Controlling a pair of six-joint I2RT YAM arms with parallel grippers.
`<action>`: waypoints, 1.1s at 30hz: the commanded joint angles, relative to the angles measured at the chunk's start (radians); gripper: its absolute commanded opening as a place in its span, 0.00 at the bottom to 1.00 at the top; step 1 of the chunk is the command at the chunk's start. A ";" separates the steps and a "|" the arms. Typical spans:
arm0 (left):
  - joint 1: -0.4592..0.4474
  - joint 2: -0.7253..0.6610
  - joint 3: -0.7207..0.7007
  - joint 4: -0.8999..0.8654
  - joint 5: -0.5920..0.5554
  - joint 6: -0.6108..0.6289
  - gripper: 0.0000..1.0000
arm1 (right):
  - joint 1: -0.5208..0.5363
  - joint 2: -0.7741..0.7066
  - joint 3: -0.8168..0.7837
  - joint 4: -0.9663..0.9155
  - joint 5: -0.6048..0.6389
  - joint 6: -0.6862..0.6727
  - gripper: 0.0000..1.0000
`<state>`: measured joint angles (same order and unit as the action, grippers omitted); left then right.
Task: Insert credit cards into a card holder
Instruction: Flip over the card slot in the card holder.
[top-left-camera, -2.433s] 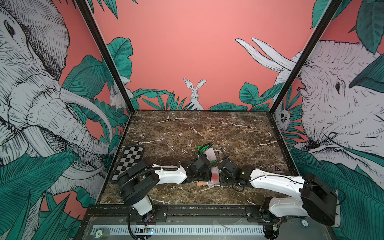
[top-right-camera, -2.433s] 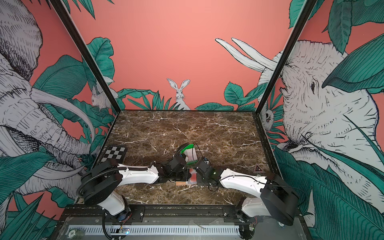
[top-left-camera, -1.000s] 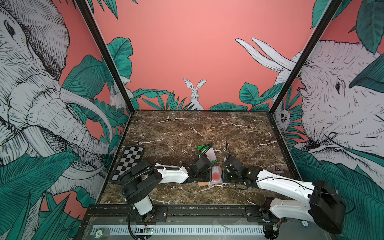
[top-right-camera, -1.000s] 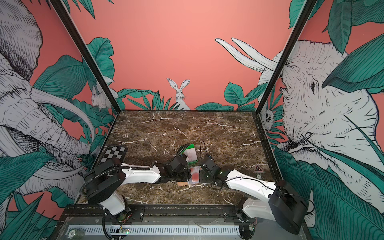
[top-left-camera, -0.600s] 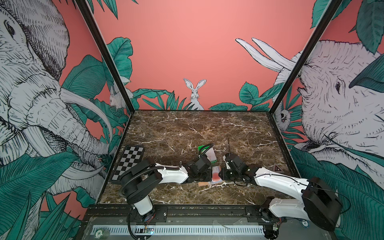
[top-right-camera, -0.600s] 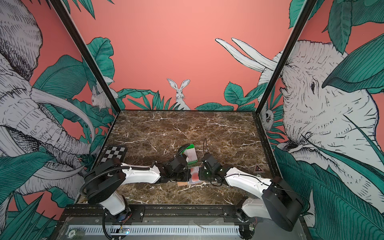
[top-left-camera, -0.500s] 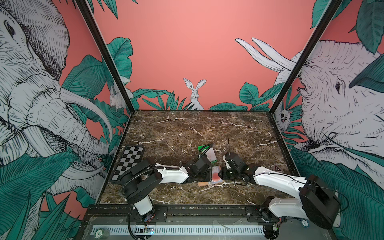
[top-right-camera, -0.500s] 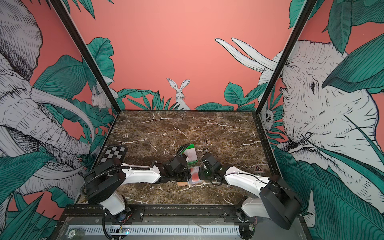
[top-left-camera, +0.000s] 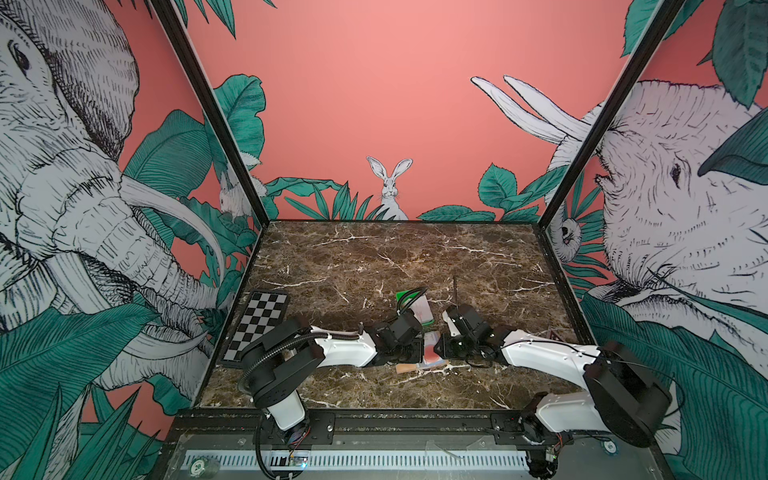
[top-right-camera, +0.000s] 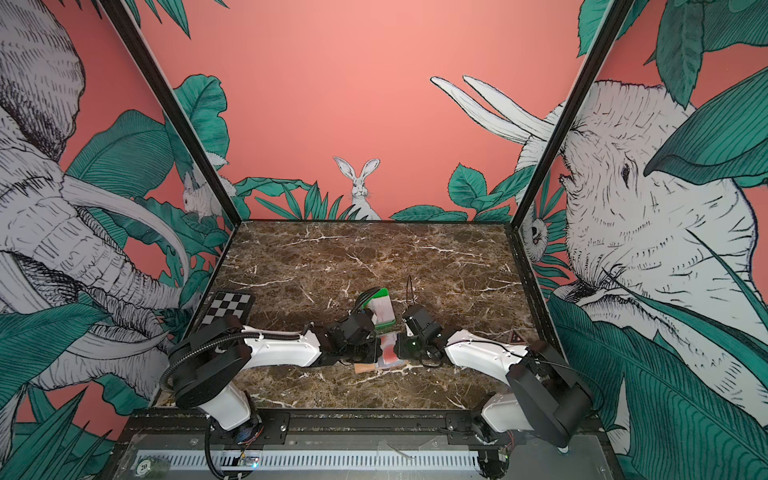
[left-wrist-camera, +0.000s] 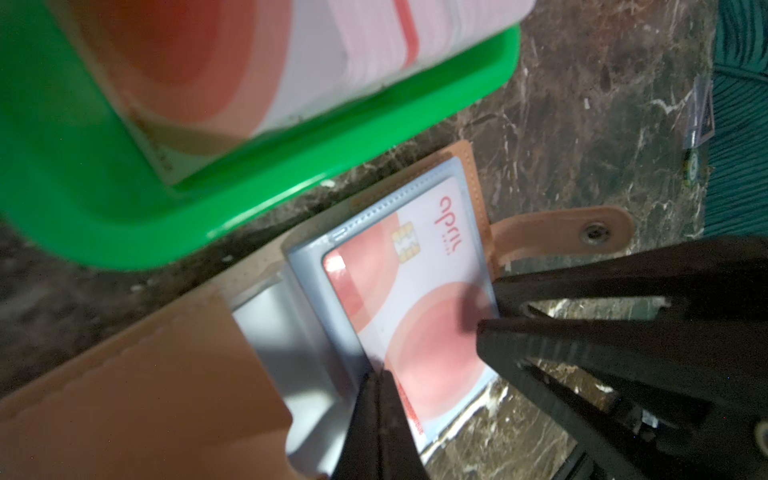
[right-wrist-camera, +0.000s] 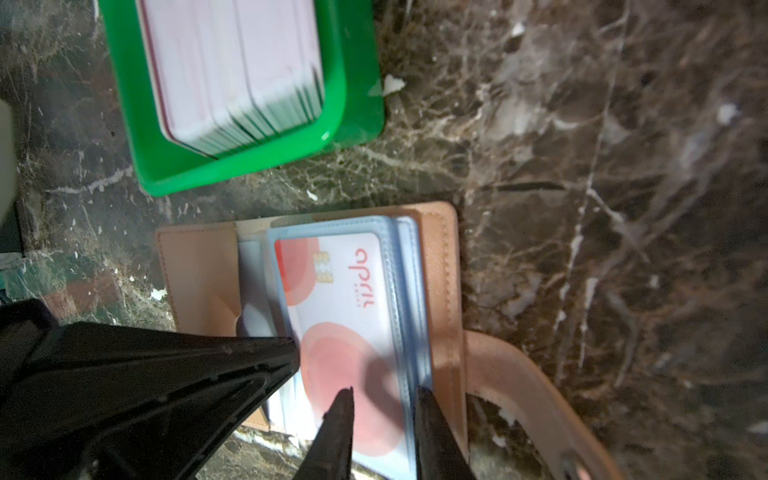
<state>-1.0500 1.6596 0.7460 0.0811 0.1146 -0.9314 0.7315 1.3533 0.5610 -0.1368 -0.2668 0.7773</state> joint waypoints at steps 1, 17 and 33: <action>0.006 0.004 -0.014 -0.033 -0.011 -0.003 0.00 | 0.003 -0.013 -0.016 0.079 -0.048 -0.009 0.25; 0.014 -0.044 -0.052 0.075 0.019 -0.035 0.00 | 0.005 -0.096 -0.015 0.097 -0.111 -0.005 0.24; 0.059 -0.200 -0.122 0.025 0.031 -0.052 0.02 | 0.043 -0.070 0.051 0.008 -0.043 -0.017 0.27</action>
<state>-0.9977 1.5017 0.6373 0.1555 0.1535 -0.9764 0.7631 1.2743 0.5858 -0.1070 -0.3424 0.7746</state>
